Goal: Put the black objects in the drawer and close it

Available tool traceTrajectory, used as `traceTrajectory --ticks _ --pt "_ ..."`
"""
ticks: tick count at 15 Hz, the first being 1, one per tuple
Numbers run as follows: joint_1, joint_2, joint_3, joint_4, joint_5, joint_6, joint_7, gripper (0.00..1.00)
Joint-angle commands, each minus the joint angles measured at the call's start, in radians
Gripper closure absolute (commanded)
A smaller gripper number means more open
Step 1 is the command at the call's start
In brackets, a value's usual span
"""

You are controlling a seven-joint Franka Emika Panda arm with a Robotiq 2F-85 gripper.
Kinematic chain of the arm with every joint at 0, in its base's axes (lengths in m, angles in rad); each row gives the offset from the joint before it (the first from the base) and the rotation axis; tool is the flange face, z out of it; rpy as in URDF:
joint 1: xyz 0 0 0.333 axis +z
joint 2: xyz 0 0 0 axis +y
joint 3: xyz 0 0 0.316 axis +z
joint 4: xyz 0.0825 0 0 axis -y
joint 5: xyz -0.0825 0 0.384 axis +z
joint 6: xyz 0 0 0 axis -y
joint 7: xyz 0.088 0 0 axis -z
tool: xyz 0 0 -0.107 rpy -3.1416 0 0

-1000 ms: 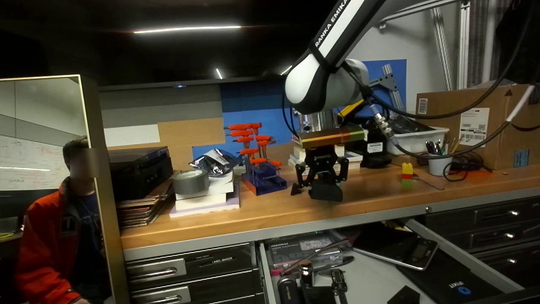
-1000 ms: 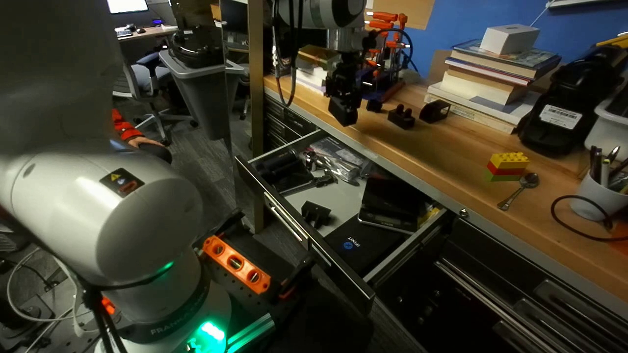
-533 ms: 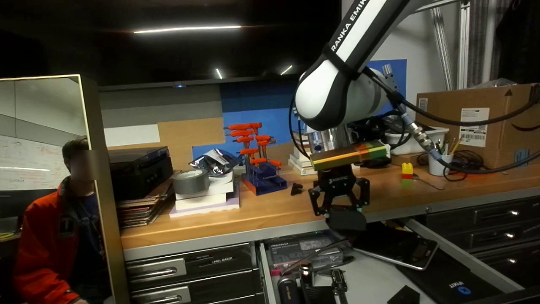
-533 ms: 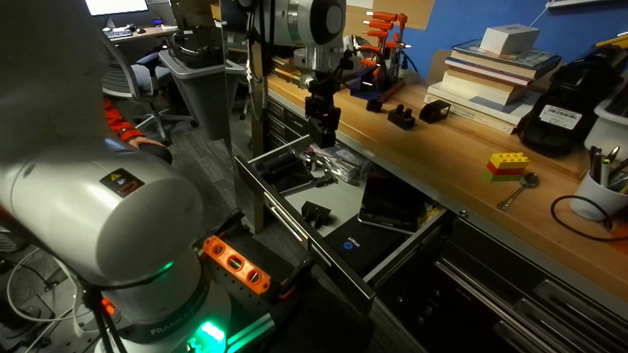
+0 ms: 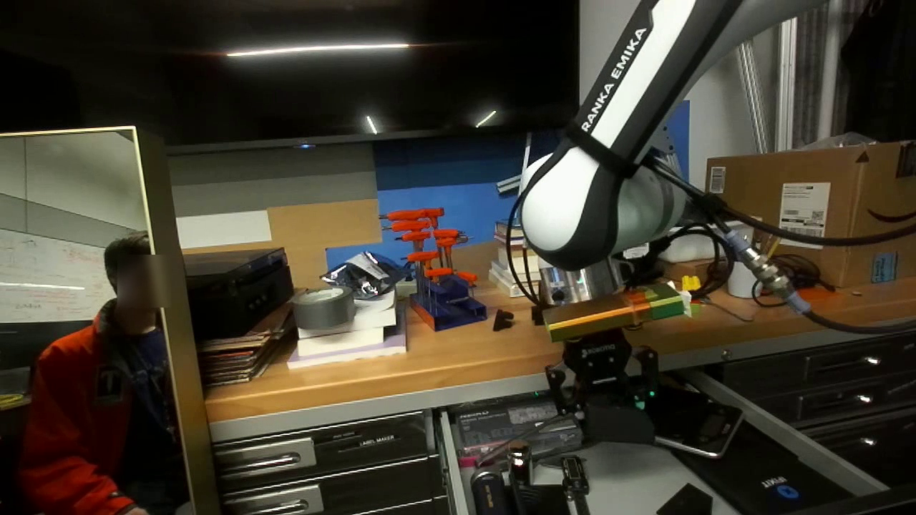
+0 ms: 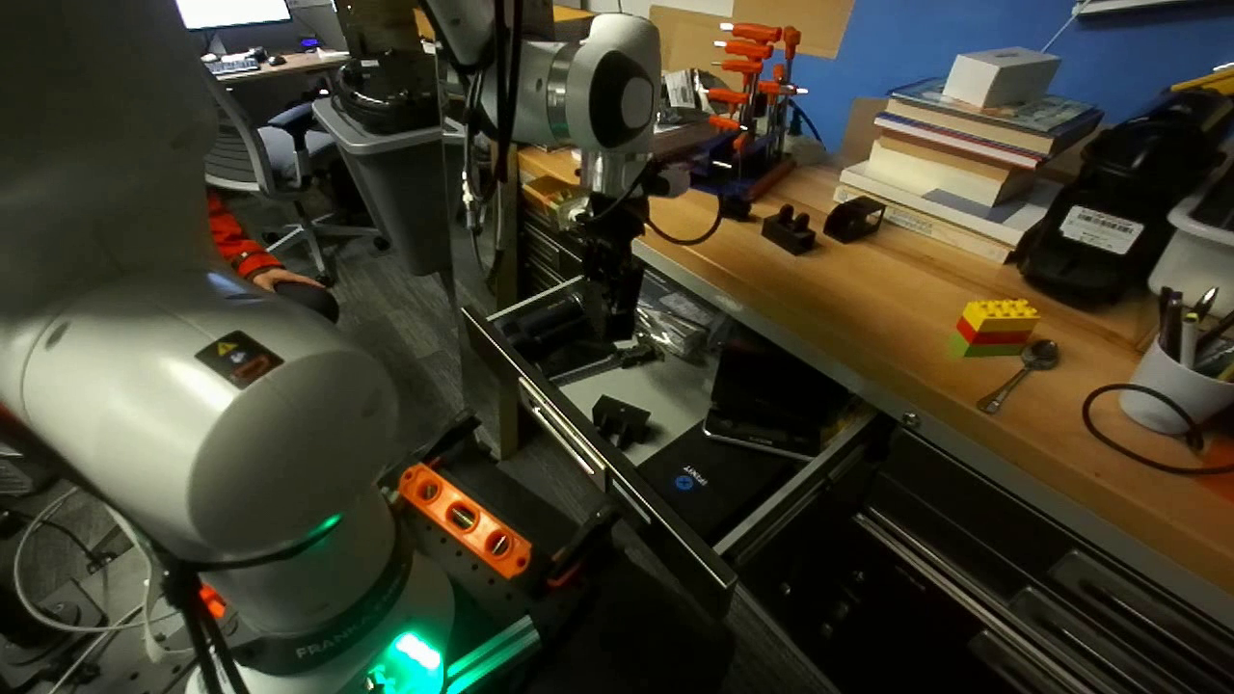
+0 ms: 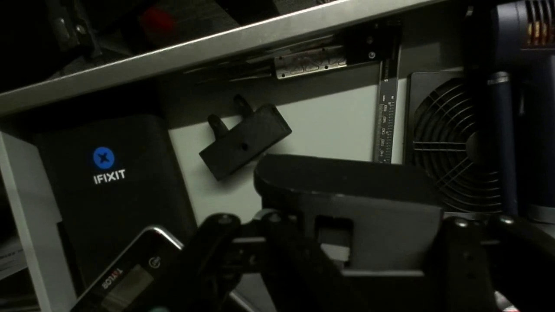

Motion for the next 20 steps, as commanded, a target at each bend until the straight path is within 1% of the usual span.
traceTrajectory --ticks 1,3,5,8,9,12,16,20 --pt "-0.003 0.003 0.013 -0.070 0.005 0.117 0.131 0.79" --pt "0.004 0.022 0.013 -0.101 0.005 0.182 0.211 0.79" --pt "0.022 0.043 0.005 -0.122 -0.013 0.232 0.358 0.79" --pt "0.048 0.085 -0.005 -0.127 -0.020 0.272 0.556 0.78" --pt "0.051 0.101 -0.002 -0.125 0.005 0.289 0.601 0.81" --pt "0.075 0.132 -0.011 -0.124 0.010 0.331 0.773 0.82" --pt "0.104 0.162 -0.041 -0.128 -0.005 0.377 1.000 0.82" --pt "0.109 0.190 -0.074 -0.135 -0.011 0.414 1.131 0.81"
